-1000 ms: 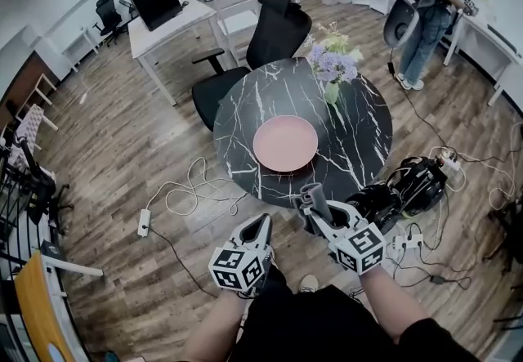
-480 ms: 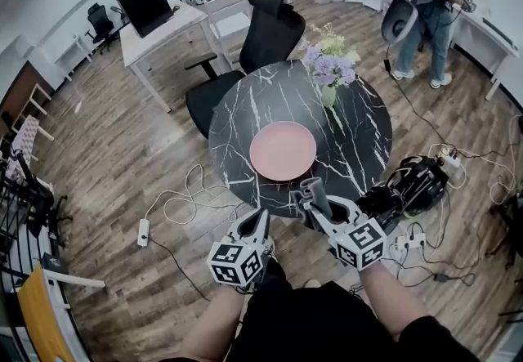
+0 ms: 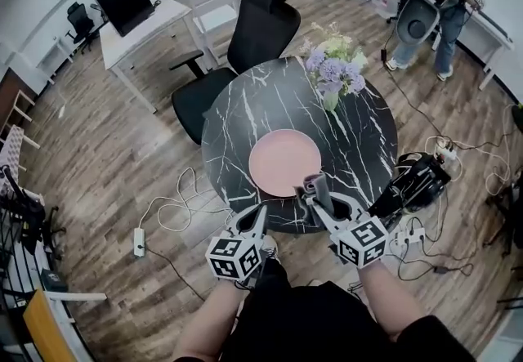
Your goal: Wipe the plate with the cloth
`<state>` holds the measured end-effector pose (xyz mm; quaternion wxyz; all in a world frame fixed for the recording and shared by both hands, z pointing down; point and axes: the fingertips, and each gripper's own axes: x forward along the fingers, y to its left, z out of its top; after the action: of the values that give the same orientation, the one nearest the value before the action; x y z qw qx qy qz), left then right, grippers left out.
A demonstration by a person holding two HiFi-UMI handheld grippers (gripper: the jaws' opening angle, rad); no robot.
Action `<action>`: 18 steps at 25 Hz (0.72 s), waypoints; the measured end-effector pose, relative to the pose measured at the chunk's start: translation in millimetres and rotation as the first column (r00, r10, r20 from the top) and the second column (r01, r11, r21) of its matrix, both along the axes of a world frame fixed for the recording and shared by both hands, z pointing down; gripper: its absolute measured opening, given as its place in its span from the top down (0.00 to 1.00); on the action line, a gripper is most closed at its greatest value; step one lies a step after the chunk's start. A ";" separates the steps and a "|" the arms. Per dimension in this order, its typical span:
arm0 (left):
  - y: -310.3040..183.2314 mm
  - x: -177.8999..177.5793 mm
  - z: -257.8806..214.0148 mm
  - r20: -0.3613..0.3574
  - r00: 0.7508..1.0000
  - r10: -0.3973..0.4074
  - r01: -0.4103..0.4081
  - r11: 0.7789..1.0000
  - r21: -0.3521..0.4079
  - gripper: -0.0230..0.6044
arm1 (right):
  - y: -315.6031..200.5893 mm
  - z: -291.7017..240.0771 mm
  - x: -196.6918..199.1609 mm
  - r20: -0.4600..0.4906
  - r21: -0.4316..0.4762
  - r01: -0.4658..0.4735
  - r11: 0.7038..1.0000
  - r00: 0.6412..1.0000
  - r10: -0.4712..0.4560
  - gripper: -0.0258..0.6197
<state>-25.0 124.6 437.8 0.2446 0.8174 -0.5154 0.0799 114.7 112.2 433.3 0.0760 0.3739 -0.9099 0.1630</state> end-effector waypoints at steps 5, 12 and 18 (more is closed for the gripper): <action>-35.5 -20.0 10.6 -0.011 1.000 0.027 -0.028 0.999 -0.043 0.93 | -32.4 9.4 -17.0 -0.004 -0.045 -0.040 0.998 0.999 0.040 0.80; -84.8 -48.5 33.3 -0.028 0.998 0.061 -0.064 0.992 -0.111 0.93 | -74.8 22.1 -47.5 -0.030 -0.093 -0.075 0.993 0.997 0.072 0.80; -121.1 -69.9 58.7 -0.035 0.996 0.080 -0.085 0.980 -0.177 0.93 | -100.3 39.5 -73.5 -0.069 -0.143 -0.091 0.986 0.994 0.081 0.80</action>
<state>-94.9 3.6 496.5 0.3206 0.8138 -0.4684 0.1244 41.2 11.8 472.8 0.1248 0.4112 -0.8756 0.2204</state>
